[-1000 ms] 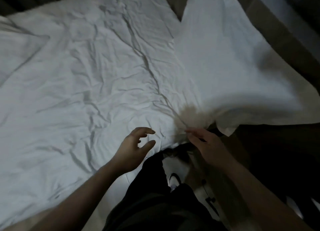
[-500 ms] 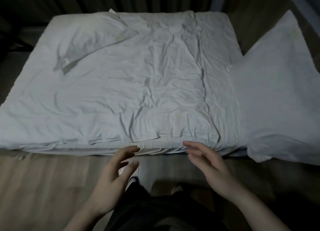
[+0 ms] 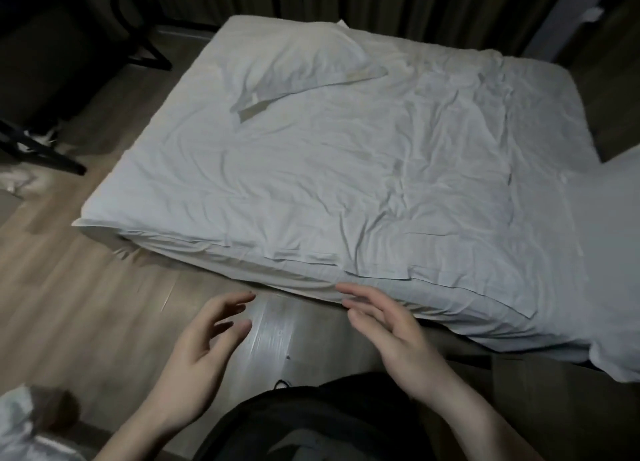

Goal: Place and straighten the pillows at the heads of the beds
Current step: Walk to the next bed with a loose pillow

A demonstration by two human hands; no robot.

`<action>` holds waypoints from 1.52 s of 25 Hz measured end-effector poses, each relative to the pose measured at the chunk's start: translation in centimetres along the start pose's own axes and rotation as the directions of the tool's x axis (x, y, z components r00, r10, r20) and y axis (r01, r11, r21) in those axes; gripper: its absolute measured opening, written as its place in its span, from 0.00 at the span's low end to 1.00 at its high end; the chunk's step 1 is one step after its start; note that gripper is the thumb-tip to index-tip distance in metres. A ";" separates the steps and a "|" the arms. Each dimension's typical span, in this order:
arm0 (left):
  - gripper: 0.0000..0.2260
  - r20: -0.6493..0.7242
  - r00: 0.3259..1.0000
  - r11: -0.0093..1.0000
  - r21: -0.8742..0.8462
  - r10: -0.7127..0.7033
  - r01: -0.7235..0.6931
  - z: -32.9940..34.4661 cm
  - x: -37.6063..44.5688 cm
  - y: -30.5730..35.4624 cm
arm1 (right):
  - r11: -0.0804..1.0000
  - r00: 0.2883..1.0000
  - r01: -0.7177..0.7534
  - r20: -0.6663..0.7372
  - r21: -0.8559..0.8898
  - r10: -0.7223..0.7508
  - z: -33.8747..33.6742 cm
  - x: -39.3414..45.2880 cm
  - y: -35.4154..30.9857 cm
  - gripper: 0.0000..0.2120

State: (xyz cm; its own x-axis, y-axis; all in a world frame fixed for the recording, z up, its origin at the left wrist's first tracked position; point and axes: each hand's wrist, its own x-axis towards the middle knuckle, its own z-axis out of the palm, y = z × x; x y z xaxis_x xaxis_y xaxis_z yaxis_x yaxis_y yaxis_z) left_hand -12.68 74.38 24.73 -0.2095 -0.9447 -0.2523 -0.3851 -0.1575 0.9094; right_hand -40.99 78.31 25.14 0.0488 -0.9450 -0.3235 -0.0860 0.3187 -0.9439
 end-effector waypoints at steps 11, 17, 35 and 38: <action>0.16 0.086 0.996 1.000 -0.006 0.028 -0.027 -9.2 8.8 -1.9 | 0.991 0.982 -0.127 -0.136 0.044 0.132 6.9 6.8 0.5 0.16; 0.12 0.044 0.999 0.997 0.075 -0.027 0.023 -15.1 15.4 -2.3 | 0.993 0.992 -0.114 -0.061 0.014 0.114 10.2 17.6 -2.3 0.19; 0.18 0.190 0.982 0.997 0.073 0.005 -0.019 -48.3 35.9 -11.7 | 0.985 0.955 -0.158 -0.241 0.073 0.171 39.8 41.2 -11.2 0.15; 0.14 0.334 0.942 0.991 0.121 0.019 -0.063 -53.5 40.2 -11.6 | 0.971 0.910 -0.182 -0.348 0.154 0.226 44.1 40.8 -11.8 0.14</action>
State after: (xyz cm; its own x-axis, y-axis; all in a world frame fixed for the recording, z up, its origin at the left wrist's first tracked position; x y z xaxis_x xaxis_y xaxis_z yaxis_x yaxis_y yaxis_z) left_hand 31.44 22.85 21.76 -0.5050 -0.7973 -0.3306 -0.4770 -0.0614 0.8768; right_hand 5.92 39.28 20.20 -0.3208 -0.8138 -0.4845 0.0607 0.4928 -0.8680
